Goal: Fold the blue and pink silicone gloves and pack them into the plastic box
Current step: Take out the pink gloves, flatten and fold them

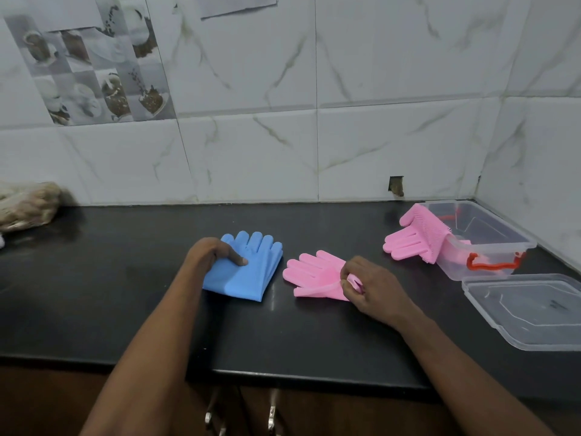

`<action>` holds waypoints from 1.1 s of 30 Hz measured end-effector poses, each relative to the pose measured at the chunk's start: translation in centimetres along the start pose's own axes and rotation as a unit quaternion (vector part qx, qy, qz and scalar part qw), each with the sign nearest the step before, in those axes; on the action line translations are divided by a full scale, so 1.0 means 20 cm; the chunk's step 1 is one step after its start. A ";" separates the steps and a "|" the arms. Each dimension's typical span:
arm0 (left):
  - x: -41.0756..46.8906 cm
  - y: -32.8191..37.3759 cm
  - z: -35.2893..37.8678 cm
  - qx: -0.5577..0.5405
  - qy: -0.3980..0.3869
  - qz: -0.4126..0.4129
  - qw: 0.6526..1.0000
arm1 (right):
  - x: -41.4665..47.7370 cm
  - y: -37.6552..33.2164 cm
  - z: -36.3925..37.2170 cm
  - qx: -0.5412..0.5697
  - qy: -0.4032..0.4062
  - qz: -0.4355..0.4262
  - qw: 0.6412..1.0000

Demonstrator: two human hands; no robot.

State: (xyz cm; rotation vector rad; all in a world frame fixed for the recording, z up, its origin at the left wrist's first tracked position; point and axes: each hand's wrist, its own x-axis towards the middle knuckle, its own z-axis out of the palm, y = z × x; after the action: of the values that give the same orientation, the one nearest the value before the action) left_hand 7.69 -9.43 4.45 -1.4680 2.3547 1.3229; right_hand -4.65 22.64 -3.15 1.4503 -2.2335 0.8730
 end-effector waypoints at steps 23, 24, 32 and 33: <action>0.66 0.53 0.18 -0.061 0.128 0.146 0.979 | 0.05 0.05 0.07 -0.020 -0.036 -0.024 0.999; 0.67 0.54 0.19 -0.045 0.142 0.142 0.979 | 0.05 0.05 0.07 -0.018 -0.033 -0.025 0.999; 0.44 0.52 0.28 0.084 0.234 0.365 0.897 | 0.05 0.06 0.08 -0.014 -0.015 0.000 1.000; 0.34 0.50 0.30 0.082 0.150 0.425 0.889 | 0.05 0.06 0.08 0.004 -0.008 0.013 1.000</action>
State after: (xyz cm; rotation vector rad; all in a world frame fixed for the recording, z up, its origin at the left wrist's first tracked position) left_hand -5.71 -8.42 3.81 -0.5950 3.4177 0.9701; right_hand -6.10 21.28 -4.11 1.4392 -2.2691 0.8815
